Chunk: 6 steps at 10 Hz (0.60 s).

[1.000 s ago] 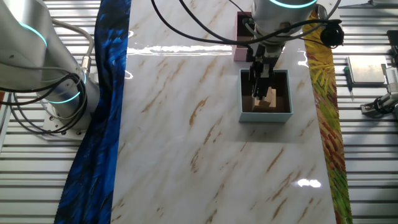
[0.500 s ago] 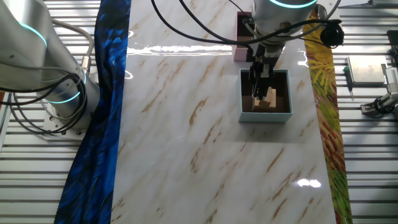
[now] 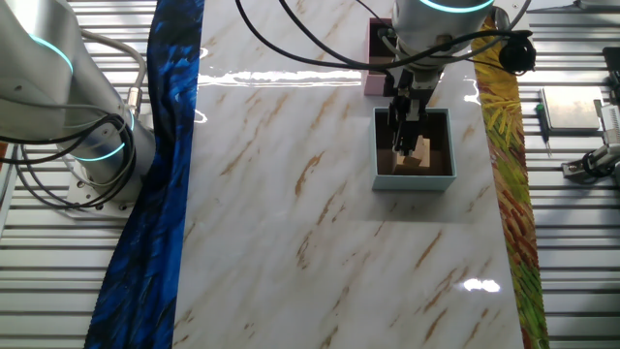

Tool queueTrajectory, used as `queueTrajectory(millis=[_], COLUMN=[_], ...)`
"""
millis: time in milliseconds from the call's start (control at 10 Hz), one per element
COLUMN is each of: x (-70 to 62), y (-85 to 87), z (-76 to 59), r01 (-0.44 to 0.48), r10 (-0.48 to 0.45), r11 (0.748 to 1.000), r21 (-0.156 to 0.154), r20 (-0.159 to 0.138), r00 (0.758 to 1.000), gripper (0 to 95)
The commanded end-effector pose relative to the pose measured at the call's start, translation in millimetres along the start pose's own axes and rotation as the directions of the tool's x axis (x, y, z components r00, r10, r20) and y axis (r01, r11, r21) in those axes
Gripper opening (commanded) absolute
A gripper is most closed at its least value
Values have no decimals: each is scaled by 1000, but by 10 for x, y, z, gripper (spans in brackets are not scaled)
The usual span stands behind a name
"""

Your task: Move an object from one box to another

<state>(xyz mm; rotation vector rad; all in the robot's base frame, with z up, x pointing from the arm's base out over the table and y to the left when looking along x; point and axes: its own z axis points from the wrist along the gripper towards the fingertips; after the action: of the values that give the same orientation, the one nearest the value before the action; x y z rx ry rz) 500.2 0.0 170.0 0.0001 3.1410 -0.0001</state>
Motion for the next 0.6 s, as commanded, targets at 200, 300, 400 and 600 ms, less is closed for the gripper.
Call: queueTrajectory(millis=[200,300,400,600], x=[2,2,2,2], y=[0,0,0,0], z=[0,0,0,0], r01=[71,71,75,83], r10=[-70,-70,-74,-82], r11=[997,997,997,996], r21=[-22,-22,-21,-21], r20=[19,20,18,19], r00=[997,997,997,996], gripper=[0,0,0,0])
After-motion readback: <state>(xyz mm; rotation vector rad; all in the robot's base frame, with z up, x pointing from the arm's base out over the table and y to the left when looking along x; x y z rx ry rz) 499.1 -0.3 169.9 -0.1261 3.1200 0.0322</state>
